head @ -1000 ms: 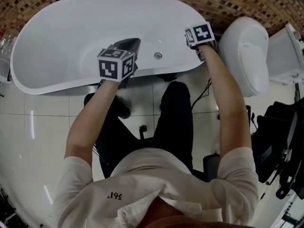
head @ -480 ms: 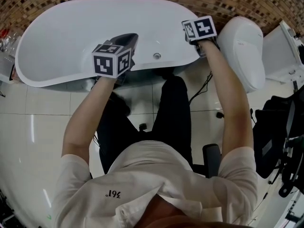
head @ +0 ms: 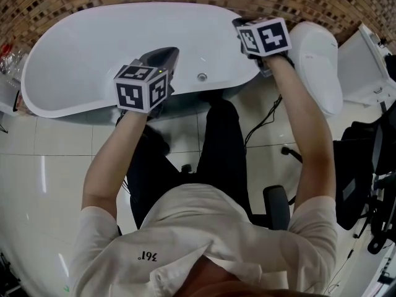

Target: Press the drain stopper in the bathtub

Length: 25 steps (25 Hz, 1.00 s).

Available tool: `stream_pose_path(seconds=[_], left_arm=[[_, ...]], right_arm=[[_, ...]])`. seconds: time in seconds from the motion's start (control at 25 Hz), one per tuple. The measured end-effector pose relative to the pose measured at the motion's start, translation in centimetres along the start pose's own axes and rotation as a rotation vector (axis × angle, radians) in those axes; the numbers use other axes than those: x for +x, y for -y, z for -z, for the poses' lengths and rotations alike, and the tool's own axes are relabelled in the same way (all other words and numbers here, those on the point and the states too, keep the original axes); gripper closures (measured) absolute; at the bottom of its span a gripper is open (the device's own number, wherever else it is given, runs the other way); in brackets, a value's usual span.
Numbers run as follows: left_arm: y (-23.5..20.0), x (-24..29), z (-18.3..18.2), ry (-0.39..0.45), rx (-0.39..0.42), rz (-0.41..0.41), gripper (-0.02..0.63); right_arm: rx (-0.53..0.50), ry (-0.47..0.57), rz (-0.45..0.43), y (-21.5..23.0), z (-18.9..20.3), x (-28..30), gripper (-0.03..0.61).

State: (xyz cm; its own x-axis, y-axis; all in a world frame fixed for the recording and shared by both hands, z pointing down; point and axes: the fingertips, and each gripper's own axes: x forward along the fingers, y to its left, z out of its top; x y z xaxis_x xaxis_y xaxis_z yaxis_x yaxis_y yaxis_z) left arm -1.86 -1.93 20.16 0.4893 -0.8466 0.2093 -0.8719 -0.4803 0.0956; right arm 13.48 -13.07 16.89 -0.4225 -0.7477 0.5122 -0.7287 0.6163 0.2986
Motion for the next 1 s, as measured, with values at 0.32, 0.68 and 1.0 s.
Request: stream_pose_path(seconds=[0.32, 0.68, 1.0], left_arm=[[1.8, -1.7, -2.0, 0.058, 0.002, 0.017, 0.609], [3.6, -2.6, -1.4, 0.061, 0.041, 0.030, 0.609], [3.7, -3.9, -0.7, 0.083, 0.045, -0.006, 0.609]], right_arm=[[0.092, 0.091, -0.001, -0.2, -1.3, -3.0, 0.566], [0.137, 0.206, -0.007, -1.5, -1.8, -6.5, 0.566], [0.174, 0.270, -0.038, -3.4, -1.1, -7.6, 0.566]])
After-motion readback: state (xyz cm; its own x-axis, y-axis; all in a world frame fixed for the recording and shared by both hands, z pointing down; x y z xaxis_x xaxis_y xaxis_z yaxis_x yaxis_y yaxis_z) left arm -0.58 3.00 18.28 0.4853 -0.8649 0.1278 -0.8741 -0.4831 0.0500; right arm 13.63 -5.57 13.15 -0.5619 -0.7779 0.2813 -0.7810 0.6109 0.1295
